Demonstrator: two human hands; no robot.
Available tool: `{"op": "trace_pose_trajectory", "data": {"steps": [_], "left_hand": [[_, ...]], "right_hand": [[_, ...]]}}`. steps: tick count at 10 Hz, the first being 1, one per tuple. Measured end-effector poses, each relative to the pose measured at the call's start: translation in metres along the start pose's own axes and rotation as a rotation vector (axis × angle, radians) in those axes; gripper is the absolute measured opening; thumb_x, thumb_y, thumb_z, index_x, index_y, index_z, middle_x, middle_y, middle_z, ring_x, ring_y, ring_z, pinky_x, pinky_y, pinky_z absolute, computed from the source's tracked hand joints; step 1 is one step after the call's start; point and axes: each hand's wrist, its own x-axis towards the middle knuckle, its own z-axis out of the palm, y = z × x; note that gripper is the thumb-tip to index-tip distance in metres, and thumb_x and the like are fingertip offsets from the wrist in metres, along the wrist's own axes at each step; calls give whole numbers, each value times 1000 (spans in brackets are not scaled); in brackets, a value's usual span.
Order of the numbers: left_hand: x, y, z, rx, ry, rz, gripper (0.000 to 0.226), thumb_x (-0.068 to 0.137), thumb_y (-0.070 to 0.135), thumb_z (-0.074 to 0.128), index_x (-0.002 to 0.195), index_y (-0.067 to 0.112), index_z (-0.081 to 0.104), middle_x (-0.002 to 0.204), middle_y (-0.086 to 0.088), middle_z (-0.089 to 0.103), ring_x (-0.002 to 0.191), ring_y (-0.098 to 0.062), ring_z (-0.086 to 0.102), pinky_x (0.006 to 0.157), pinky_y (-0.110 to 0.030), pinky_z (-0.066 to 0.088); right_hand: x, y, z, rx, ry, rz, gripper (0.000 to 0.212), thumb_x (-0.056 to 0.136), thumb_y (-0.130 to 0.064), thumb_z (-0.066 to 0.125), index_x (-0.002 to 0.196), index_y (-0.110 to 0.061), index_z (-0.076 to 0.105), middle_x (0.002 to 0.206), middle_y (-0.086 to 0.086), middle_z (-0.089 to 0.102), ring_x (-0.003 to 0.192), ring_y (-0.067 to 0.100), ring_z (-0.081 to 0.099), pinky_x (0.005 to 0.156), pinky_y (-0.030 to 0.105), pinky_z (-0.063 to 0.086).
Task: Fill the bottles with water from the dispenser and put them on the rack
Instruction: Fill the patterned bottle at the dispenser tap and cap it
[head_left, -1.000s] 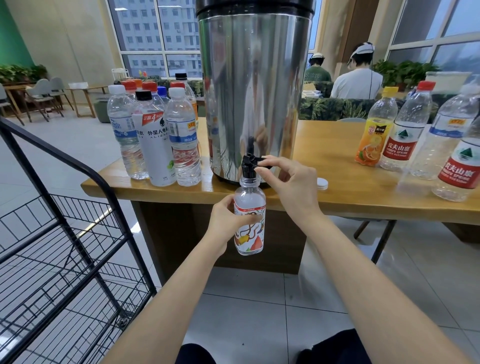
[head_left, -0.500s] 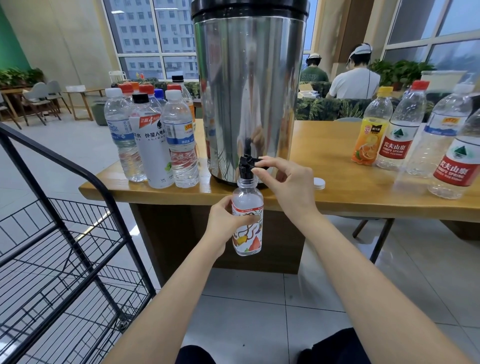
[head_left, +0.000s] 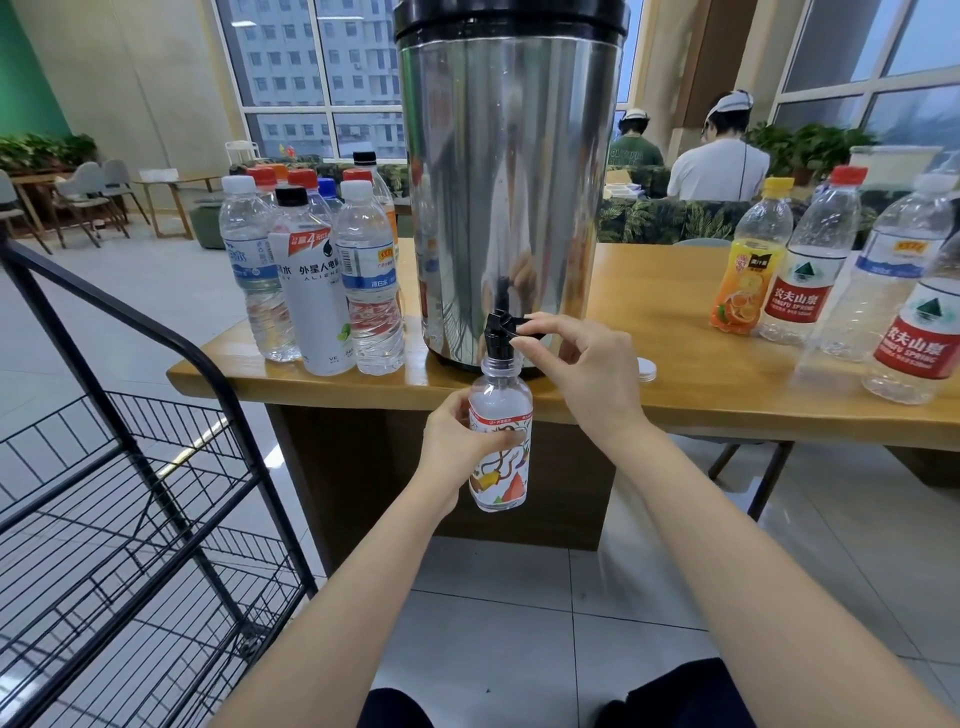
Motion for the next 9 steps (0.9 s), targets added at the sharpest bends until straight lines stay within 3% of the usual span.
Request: {"op": "trace_pose_trajectory", "data": {"steps": [1,3,6,9], "left_hand": [[0,1,-2,0,-3,-6,66,69,15,88,126,21,55,119,0,66,108,-18,63,97,-46,52],[0,3,-4,1,-3,-10,67,69,14,88,126,20,54,119,0,66,108,-19,63,97,-47,52],[0,3,-3,-11,-14,-15,68,68,14,88,127,21,54,119,0,66,109,-20,64,97,-49,52],[-1,4,-2,-32,-27,-16,67,69,14,87,127,20,54,120,-1,66,109,-19,63,98,-47,52]], "right_hand": [[2,-2,-5,-73,-33,-58,26,89,-38,65,105,-19,74,107,-5,72,70,6,52,61,36,52],[9,1,-10,-170,-66,-166,21,85,-30,72,101,-17,75,110,-2,70,102,19,57,73,34,52],[13,5,-17,-267,-94,-345,22,84,-24,72,105,-16,75,105,-2,72,96,20,57,65,28,49],[14,6,-19,-297,-107,-380,23,87,-23,64,106,-17,75,105,-1,72,94,18,55,67,21,42]]}}
